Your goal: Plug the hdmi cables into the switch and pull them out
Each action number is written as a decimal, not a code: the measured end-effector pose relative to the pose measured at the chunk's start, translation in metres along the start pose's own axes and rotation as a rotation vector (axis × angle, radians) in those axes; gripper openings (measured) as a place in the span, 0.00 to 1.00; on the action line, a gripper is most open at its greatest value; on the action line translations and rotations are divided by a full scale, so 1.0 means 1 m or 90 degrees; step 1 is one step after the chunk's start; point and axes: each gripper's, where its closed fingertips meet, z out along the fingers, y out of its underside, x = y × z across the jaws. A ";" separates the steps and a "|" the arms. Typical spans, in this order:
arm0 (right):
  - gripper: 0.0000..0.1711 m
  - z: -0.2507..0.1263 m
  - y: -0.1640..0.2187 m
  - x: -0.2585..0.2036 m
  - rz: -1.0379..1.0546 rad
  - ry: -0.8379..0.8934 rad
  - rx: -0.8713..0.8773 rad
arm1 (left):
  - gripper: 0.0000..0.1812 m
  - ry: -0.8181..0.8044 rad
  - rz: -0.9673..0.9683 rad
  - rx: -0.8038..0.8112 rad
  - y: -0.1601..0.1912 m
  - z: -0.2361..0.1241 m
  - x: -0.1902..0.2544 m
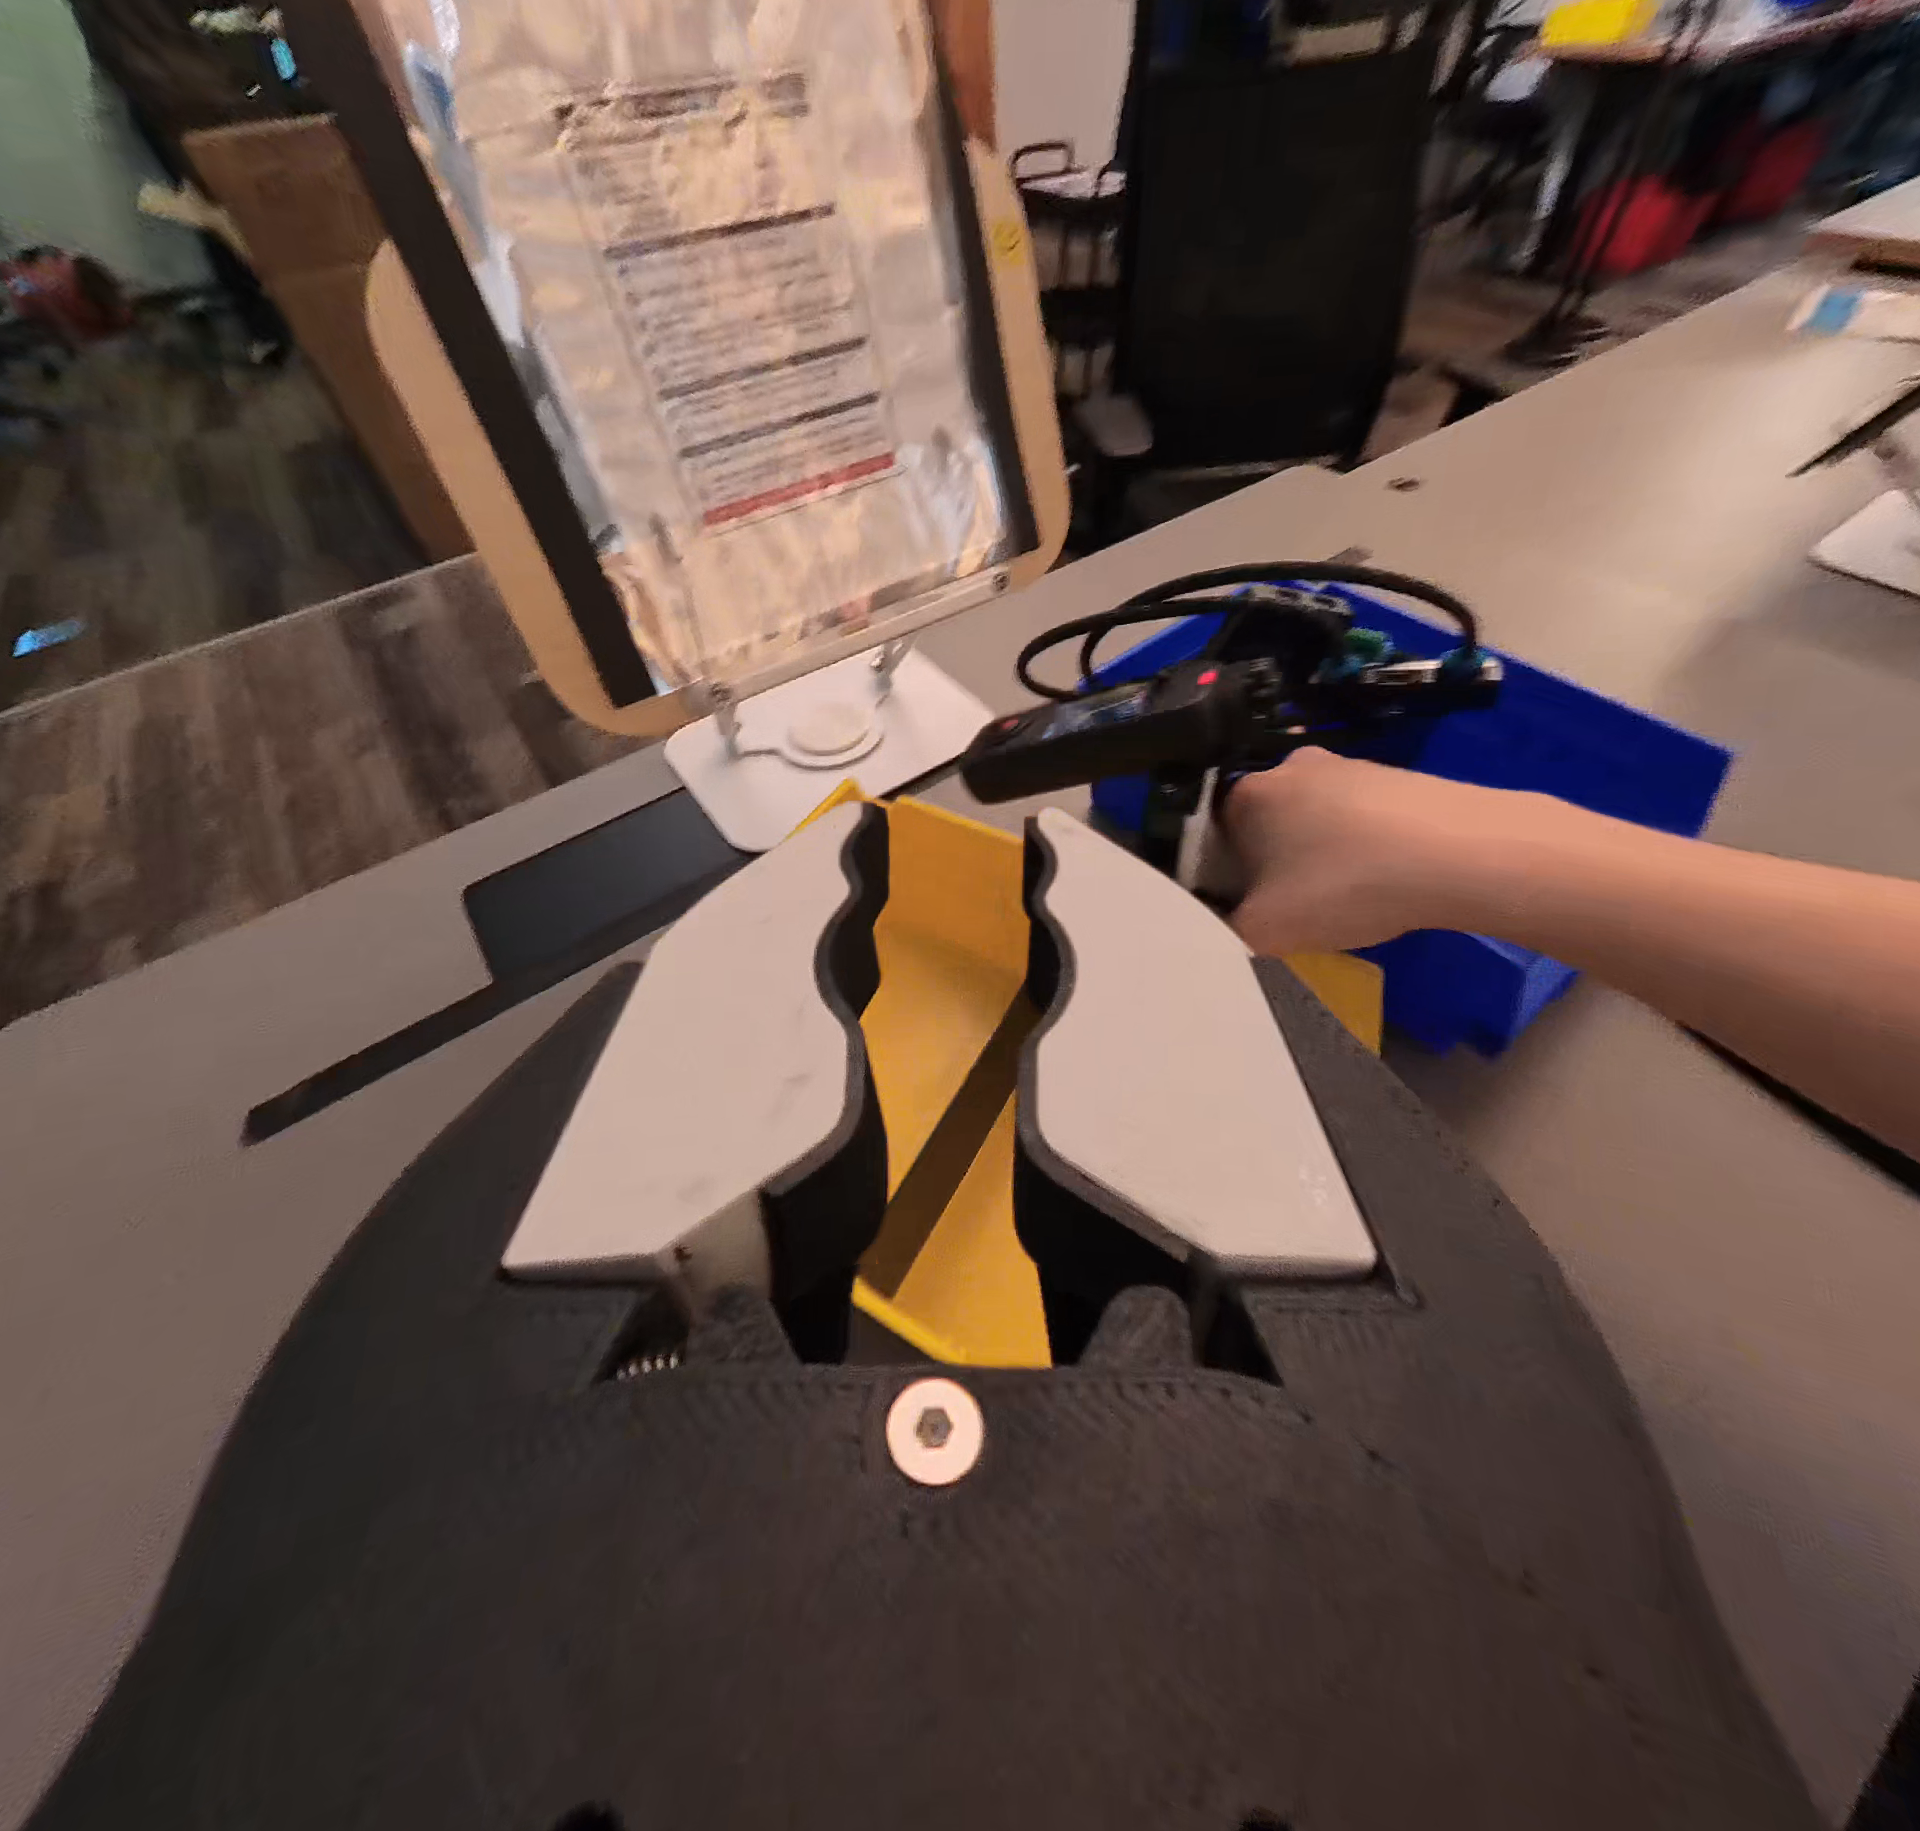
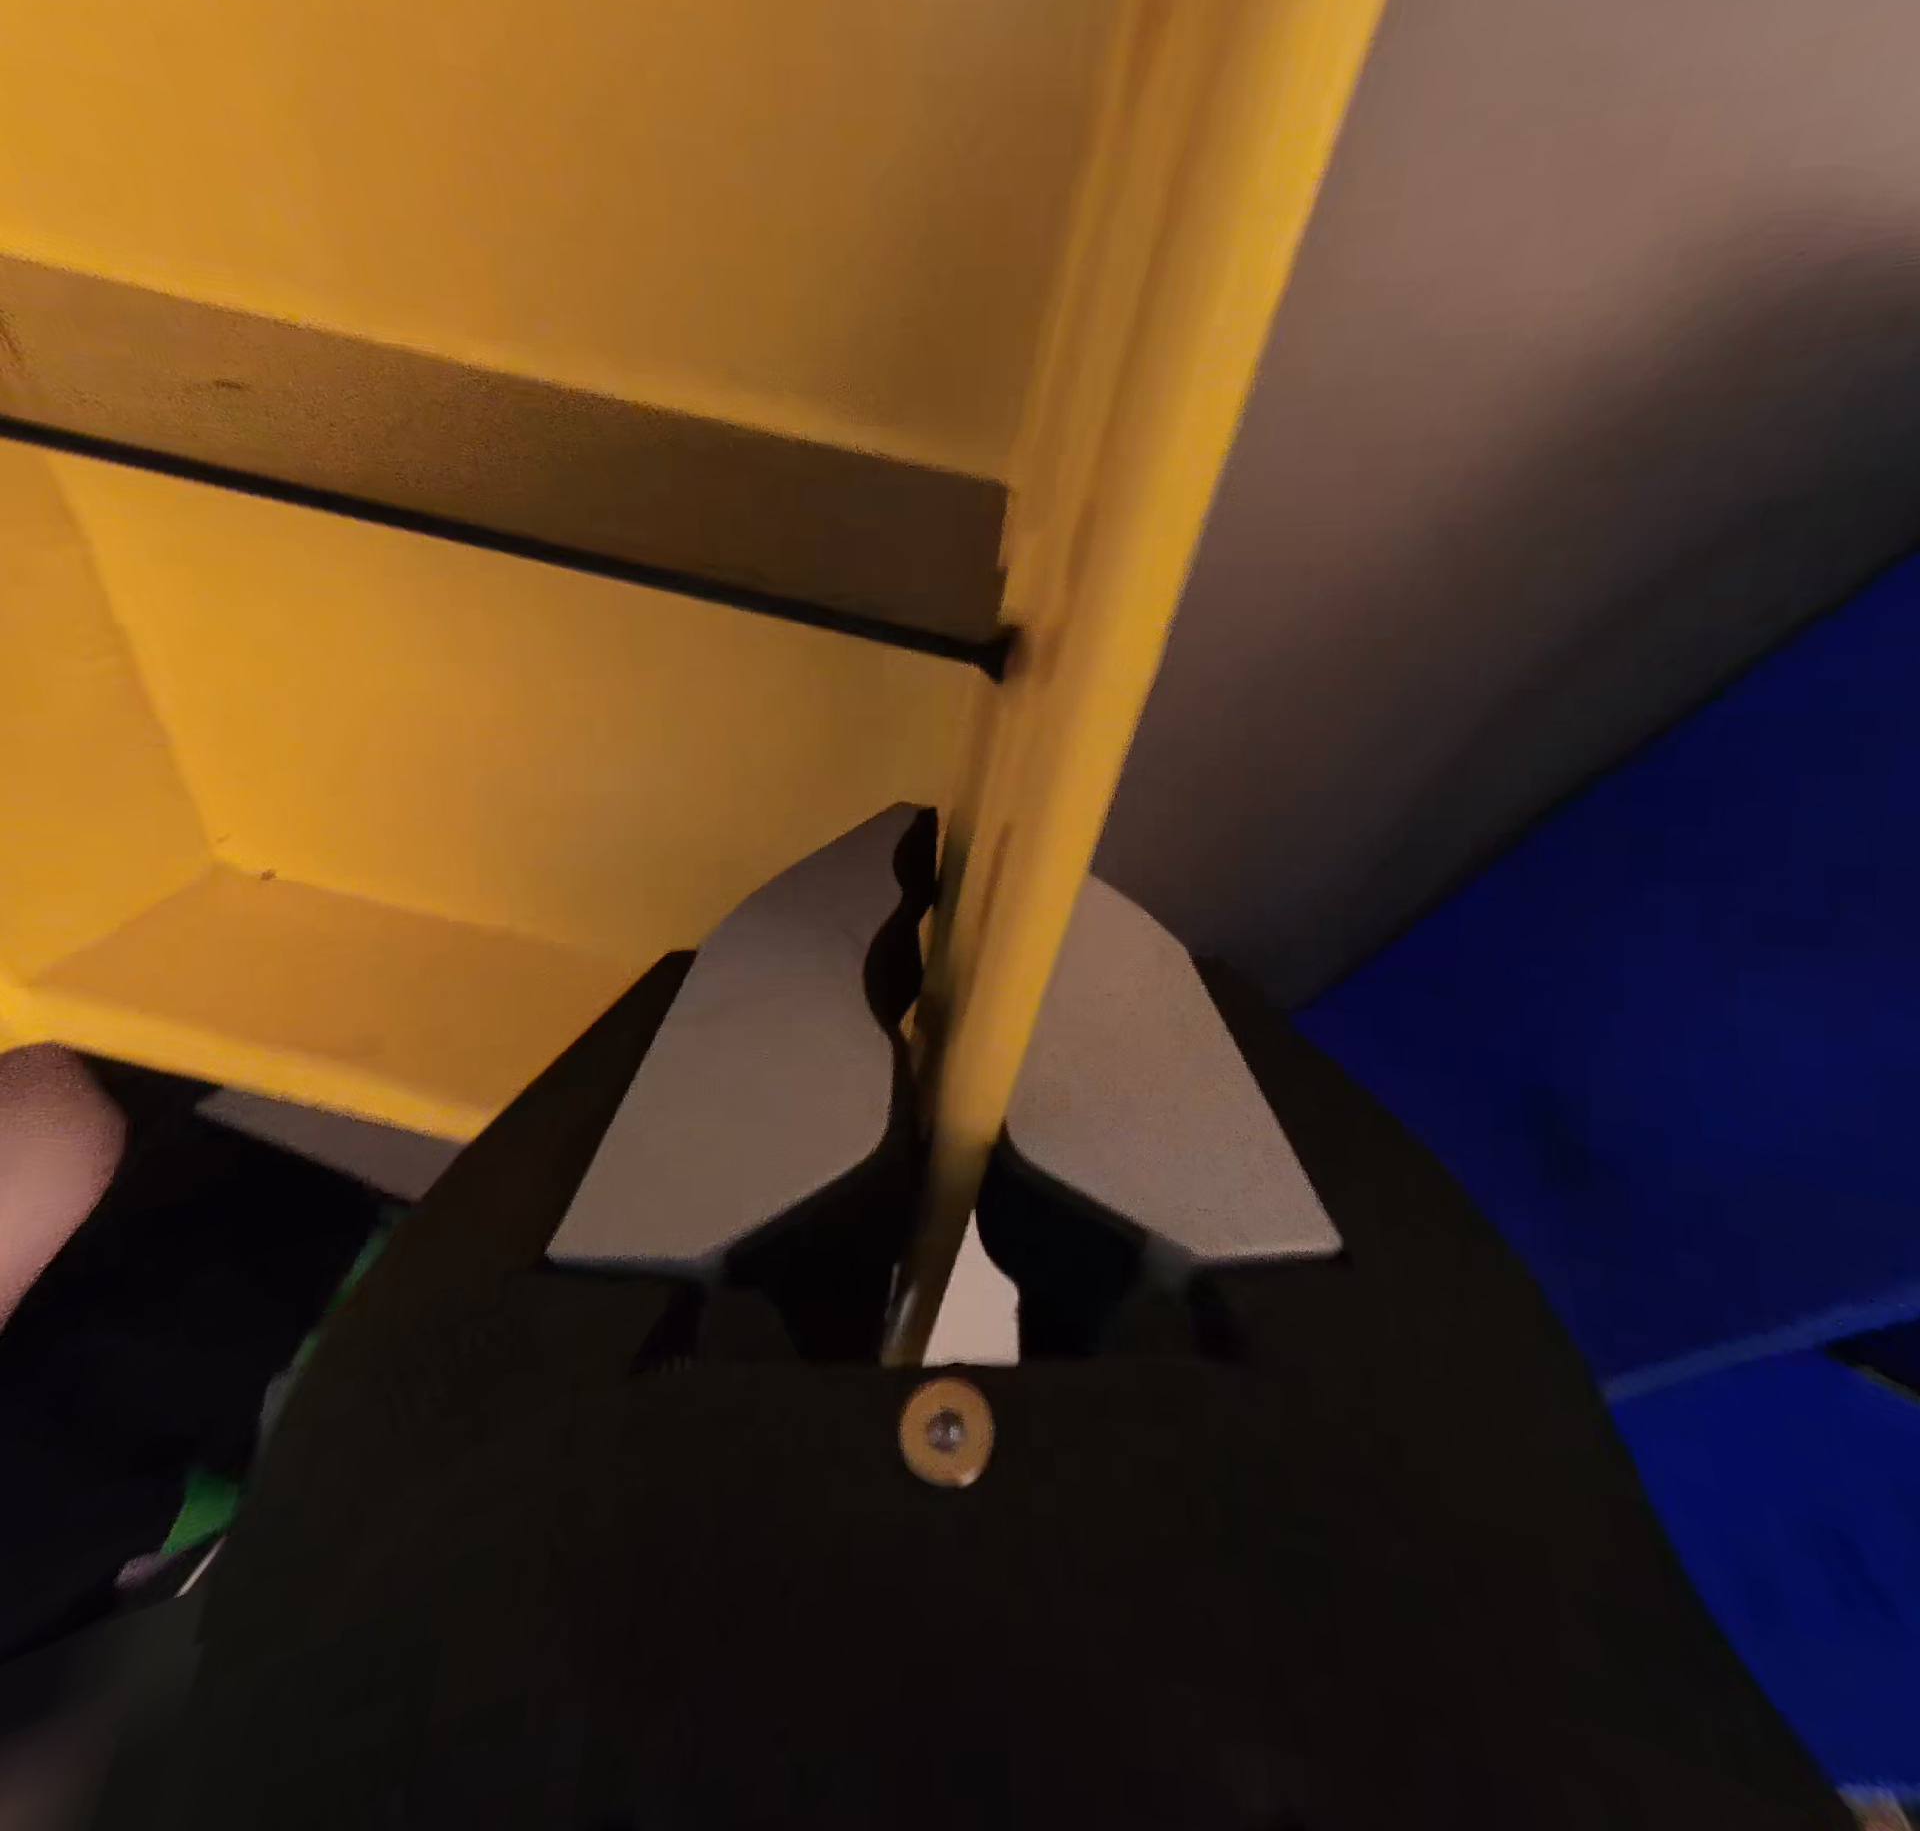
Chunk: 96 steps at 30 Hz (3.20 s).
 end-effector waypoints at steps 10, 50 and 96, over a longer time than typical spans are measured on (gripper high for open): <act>0.02 0.003 0.009 -0.006 -0.054 -0.001 -0.031 | 0.21 -0.009 0.004 -0.008 0.003 -0.004 0.000; 0.02 -0.152 0.371 0.320 0.485 -0.116 0.159 | 0.35 0.365 -0.212 -0.418 0.151 0.210 0.198; 0.02 -0.030 0.301 0.365 0.452 0.001 0.129 | 0.05 -0.084 -0.551 -0.379 0.238 -0.024 -0.171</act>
